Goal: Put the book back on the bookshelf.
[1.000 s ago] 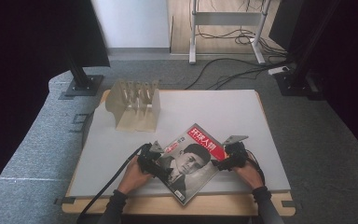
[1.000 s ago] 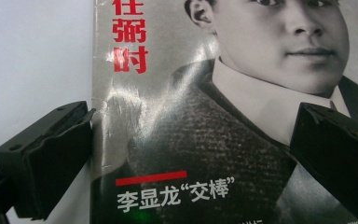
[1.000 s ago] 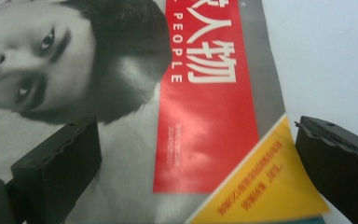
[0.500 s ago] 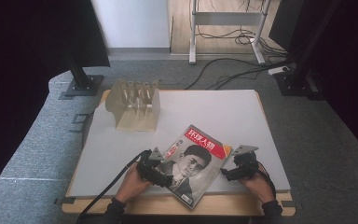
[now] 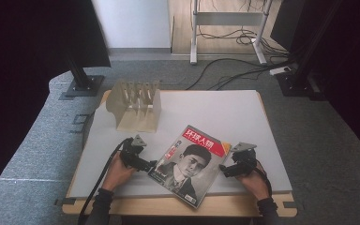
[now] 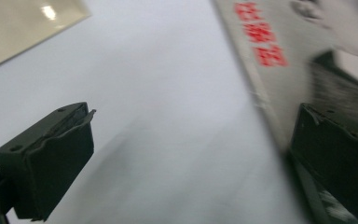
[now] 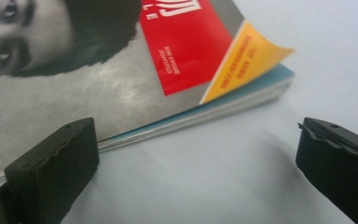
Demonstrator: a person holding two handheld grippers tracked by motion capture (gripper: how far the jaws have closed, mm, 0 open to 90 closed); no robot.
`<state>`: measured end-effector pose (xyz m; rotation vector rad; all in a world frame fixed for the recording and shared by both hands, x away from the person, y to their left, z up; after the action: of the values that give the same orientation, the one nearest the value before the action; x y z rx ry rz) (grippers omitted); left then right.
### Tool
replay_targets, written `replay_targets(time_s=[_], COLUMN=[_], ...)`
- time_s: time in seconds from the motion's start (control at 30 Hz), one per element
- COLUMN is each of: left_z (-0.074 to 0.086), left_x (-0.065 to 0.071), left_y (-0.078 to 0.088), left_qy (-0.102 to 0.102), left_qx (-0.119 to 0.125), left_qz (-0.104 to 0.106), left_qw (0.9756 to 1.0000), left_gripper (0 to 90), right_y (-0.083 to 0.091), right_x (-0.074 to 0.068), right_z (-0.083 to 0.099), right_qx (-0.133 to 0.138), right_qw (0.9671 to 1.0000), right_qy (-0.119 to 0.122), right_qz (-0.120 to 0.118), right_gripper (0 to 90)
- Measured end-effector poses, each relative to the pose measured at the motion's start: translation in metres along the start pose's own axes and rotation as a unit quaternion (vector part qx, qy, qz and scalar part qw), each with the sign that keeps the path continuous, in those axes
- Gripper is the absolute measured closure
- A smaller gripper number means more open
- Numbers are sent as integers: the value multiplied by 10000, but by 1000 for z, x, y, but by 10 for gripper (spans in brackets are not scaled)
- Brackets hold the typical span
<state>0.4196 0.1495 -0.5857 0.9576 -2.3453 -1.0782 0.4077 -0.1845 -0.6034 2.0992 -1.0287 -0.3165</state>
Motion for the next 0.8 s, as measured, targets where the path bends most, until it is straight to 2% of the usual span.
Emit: replay_targets(time_s=[0.03, 0.07, 0.13, 0.17, 0.2, 0.27, 0.4, 0.53, 0.73, 0.8], left_z=[3, 4, 7, 7, 6, 6, 8, 12, 18, 19], left_x=[-7, -8, -7, -7, -4, -4, 0, 7, 27, 29], left_y=[-4, -7, -13, -13, -16, -16, -15, -13, -9, -9], left_qy=[71, 55, 20, 20, 105, 66, 58, -4, -125, -141], left_qx=[-30, -59, -146, -146, -58, -43, -73, -120, -24, -16], left_qz=[-88, -127, -132, -132, -32, -82, -49, -13, 94, 107], left_qw=[9999, 9999, 9998, 9998, 9999, 9999, 9999, 9999, 9999, 9998], left_gripper=[0, 0, 0, 0, 0, 0, 0, 0, 0, 0], right_y=[-2, -4, -7, -7, -10, -12, -20, -29, -44, -46], right_x=[1, 2, 4, 4, 6, 7, 13, 21, 33, 34], right_z=[-1, -3, -6, -6, -9, -11, -20, -28, -43, -45], right_qx=[8, 5, -1, -1, -22, -42, -64, -60, -117, -137], right_qw=[10000, 10000, 9999, 9999, 9999, 9999, 9999, 9997, 9994, 9993], right_qy=[-45, -99, -137, -137, -125, -120, -94, -196, -252, -248], right_qz=[4, 2, -13, -13, -1, 10, 95, 135, 227, 240], right_gripper=[0, 0, 0, 0, 0, 0, 0, 0, 0, 0])
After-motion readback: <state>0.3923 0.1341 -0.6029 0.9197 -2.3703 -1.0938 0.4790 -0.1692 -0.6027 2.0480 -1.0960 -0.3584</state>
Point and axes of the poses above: each handheld gripper's, and its own axes: y roughly backward along the jaws, z roughly out of its underside, x roughly to its right, the point moved 10 cm from there along -y, roughly forward along the jaws, and after that the axes turned 5 degrees about y, right-handed, at the moved point
